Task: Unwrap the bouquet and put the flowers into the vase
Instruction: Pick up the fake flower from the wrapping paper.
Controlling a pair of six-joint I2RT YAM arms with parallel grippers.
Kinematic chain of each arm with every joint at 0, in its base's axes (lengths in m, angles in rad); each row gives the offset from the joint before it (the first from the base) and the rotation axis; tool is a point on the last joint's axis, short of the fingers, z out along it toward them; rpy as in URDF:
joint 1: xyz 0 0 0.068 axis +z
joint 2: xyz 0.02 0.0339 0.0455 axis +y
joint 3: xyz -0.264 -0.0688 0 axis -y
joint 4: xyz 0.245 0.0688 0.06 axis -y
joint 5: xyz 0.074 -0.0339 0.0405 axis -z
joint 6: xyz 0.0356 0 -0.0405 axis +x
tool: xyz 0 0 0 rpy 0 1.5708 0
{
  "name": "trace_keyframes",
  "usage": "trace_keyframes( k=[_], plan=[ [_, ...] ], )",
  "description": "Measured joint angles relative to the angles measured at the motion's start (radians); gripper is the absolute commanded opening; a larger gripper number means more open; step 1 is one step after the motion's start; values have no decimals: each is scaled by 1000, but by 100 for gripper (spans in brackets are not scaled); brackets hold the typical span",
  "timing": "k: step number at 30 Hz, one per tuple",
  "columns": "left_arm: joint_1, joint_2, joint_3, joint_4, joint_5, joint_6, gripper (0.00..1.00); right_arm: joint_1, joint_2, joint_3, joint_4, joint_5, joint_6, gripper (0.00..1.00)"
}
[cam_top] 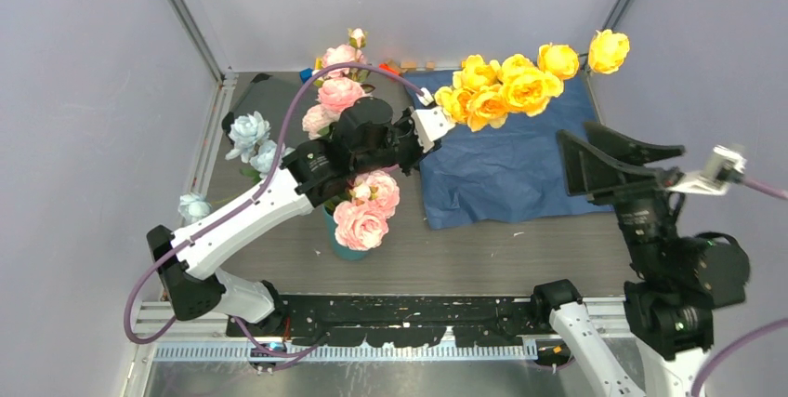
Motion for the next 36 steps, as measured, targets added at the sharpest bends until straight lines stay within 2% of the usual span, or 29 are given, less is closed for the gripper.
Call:
trace_keyframes(
  k=[3, 9, 17, 22, 26, 28, 31, 36],
  plan=[
    [0, -9, 15, -14, 49, -50, 0, 0, 38, -70, 32, -93, 47, 83],
    [0, -29, 48, -47, 130, -131, 0, 0, 153, -193, 121, -271, 122, 78],
    [0, -33, 64, -102, 212, -216, 0, 6, 267, -217, 311, -428, 226, 72],
    [0, -29, 80, -126, 245, -266, 0, 70, 323, -217, 417, -475, 253, 70],
    [0, -26, 109, -136, 268, -304, 0, 173, 364, -216, 421, -469, 221, 70],
    [0, -26, 116, -137, 277, -316, 0, 221, 390, -209, 414, -462, 200, 66],
    [0, -26, 117, -147, 283, -320, 0, 257, 423, -204, 411, -452, 185, 61],
    [5, -26, 117, -166, 284, -334, 0, 283, 463, -185, 441, -449, 188, 60]
  ],
)
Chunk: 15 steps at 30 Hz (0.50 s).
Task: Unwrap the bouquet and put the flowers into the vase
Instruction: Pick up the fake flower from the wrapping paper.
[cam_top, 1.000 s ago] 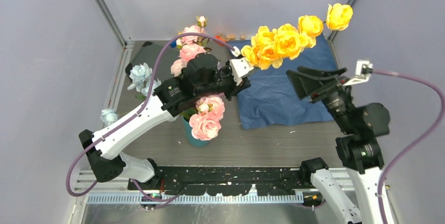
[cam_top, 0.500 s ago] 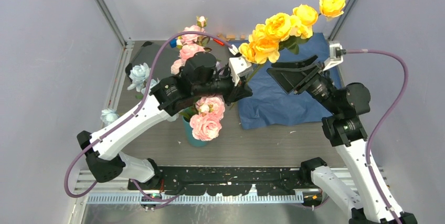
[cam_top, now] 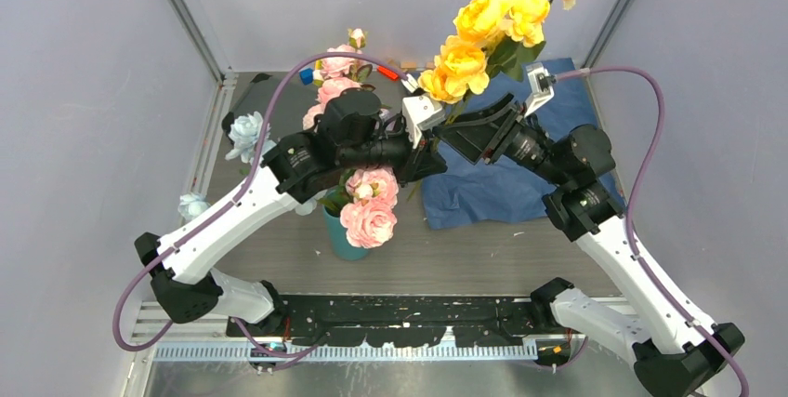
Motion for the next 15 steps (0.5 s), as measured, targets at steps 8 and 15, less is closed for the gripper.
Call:
trace_keyframes(
  k=[8, 15],
  plan=[
    [1, 0, 0, -11, 9, -5, 0, 41, 62, 29, 67, 2, 5, 33],
    [10, -1, 0, -12, 13, -23, 0, 53, 73, 34, 100, 0, -13, 1]
  ],
)
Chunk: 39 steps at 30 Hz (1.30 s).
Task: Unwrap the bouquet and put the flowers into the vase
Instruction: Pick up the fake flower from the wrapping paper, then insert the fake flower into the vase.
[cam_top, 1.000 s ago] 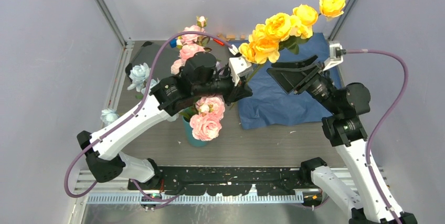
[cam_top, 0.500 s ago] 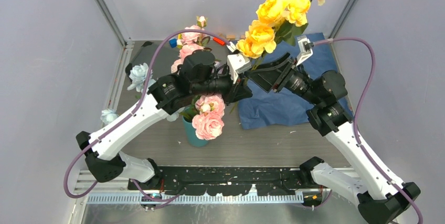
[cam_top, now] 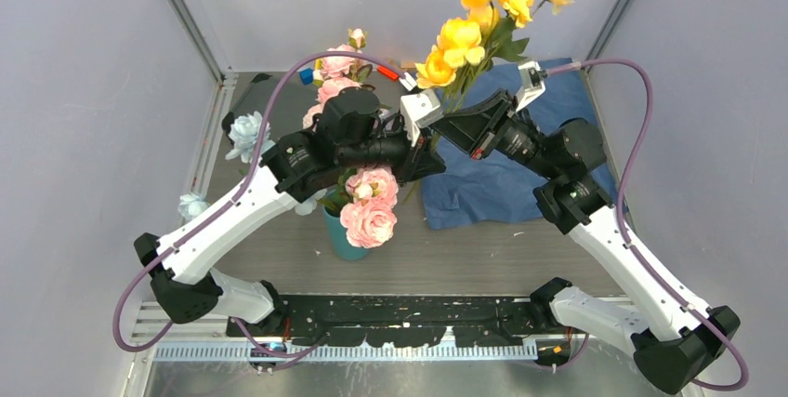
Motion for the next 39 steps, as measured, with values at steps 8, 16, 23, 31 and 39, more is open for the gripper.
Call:
trace_keyframes(
  k=[8, 16, 23, 31, 39],
  plan=[
    [-1, 11, 1, 4, -45, -10, 56, 0, 1, 11, -76, 78, -108, 0],
    [14, 29, 64, -36, -72, 7, 93, 0, -27, 68, -285, 294, -286, 0],
    [30, 31, 202, -93, -57, 55, 100, 0, -107, 68, -371, 472, -370, 0],
    [56, 91, 426, -183, -39, 106, 100, 0, -160, 38, -431, 608, -406, 0],
    [177, 154, 650, -230, -97, 122, 100, -1, -164, 35, -455, 595, -411, 0]
  ],
)
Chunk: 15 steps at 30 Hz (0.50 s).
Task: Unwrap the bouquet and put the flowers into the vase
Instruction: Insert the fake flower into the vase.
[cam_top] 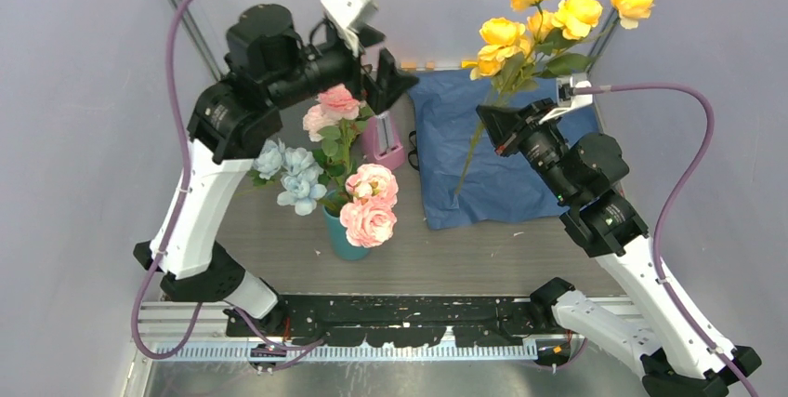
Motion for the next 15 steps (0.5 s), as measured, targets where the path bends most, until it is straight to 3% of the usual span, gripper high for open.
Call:
trace_keyframes(
  k=[6, 15],
  plan=[
    [251, 7, 26, 39, -38, -69, 100, 0, 31, 35, 2, -158, 21, 0],
    [530, -80, -283, 126, -130, -175, 100, 12, 171, 203, 166, -388, 110, 0]
  ],
)
